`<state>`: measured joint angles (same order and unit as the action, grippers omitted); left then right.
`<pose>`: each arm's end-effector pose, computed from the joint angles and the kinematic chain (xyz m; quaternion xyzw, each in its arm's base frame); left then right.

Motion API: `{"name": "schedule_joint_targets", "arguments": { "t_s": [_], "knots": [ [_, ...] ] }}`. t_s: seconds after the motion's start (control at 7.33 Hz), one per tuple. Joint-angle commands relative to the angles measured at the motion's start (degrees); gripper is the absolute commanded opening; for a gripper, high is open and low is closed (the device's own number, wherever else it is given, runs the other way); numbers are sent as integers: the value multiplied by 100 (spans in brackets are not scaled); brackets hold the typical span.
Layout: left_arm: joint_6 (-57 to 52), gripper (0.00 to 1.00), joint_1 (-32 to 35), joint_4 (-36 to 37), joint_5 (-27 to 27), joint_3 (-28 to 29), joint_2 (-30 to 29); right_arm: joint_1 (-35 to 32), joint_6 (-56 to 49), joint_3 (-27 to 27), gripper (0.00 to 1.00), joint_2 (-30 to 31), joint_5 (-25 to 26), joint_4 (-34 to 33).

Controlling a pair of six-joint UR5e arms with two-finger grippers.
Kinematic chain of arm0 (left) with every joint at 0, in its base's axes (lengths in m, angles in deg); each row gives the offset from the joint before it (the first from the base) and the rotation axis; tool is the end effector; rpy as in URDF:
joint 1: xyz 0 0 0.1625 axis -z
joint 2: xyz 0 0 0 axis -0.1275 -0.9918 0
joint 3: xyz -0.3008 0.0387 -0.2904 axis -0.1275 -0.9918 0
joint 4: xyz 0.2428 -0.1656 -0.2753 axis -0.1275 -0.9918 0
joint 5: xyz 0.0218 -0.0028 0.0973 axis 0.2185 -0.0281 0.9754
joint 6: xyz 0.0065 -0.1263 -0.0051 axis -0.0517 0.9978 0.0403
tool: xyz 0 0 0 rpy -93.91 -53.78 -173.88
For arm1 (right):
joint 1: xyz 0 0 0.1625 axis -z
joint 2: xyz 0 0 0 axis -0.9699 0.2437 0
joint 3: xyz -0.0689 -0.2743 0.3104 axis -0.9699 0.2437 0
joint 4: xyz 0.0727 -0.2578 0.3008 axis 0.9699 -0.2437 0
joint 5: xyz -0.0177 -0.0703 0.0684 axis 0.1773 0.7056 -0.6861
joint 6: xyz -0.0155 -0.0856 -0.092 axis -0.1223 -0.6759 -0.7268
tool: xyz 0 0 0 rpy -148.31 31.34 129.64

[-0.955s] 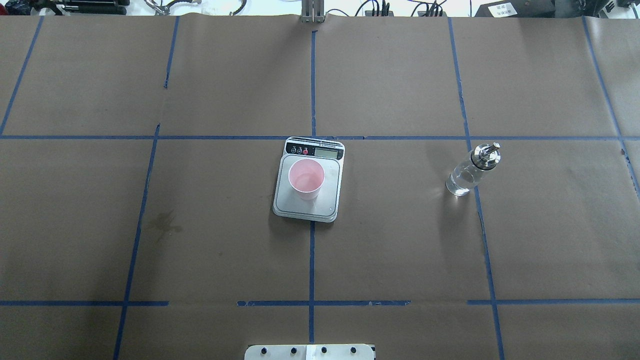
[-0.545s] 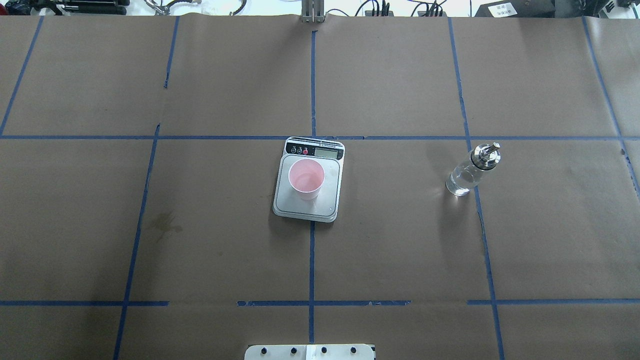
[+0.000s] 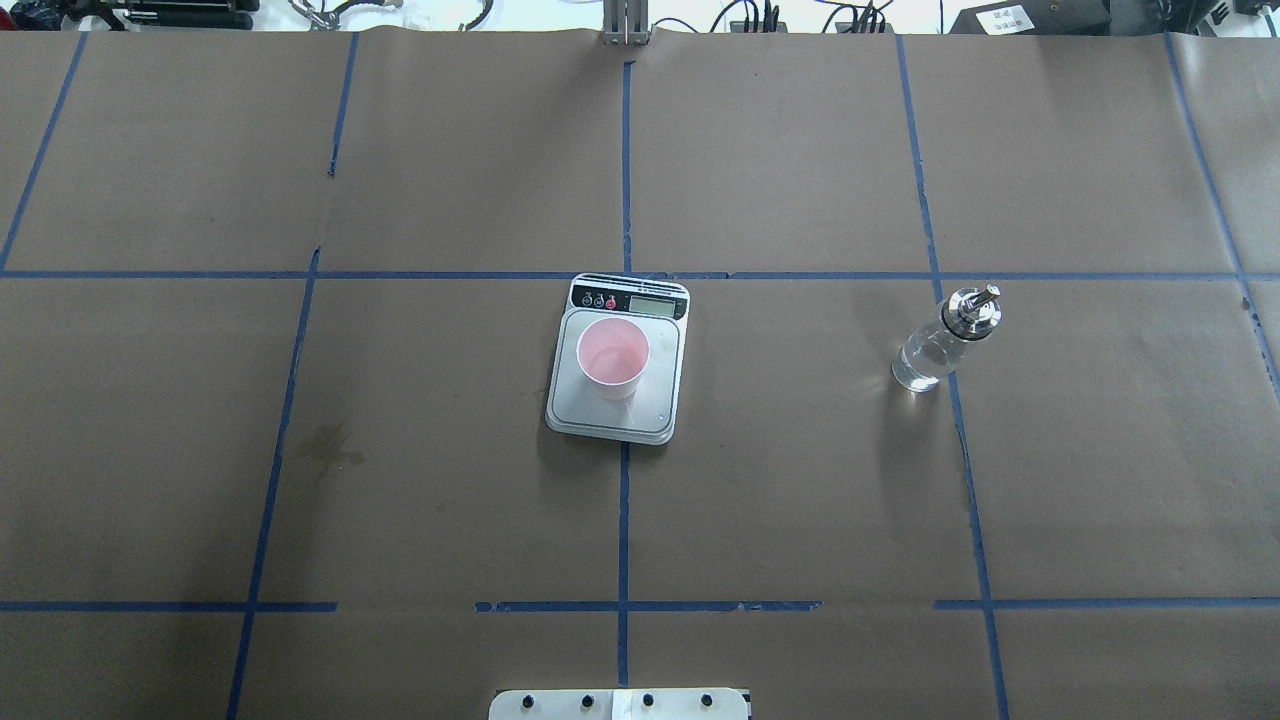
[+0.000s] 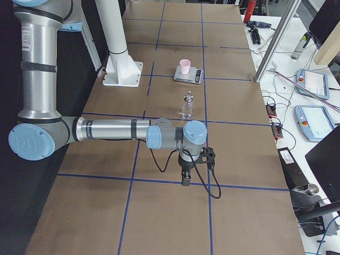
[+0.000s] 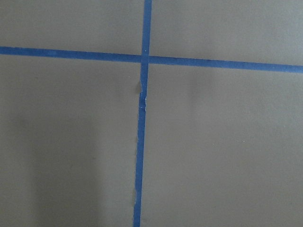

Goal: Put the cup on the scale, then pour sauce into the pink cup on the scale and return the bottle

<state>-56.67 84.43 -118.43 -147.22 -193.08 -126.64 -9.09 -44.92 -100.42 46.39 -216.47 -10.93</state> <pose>-0.0542 -0.4254 0.6238 0.0658 0.3907 0.1116 0.9113 0.0140 -0.4525 0.6687 -0.0209 -0.3341 -0.0283 0.9419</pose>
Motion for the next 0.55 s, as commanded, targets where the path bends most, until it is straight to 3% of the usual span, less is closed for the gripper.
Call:
{"name": "schedule_joint_targets", "arguments": {
  "t_s": [0.0,0.41],
  "knots": [
    [-3,100,0,0,0,8,0,0,-9,-3,100,-1,9,0],
    [-3,100,0,0,0,61,8,0,-9,5,100,-1,9,0]
  ]
}}
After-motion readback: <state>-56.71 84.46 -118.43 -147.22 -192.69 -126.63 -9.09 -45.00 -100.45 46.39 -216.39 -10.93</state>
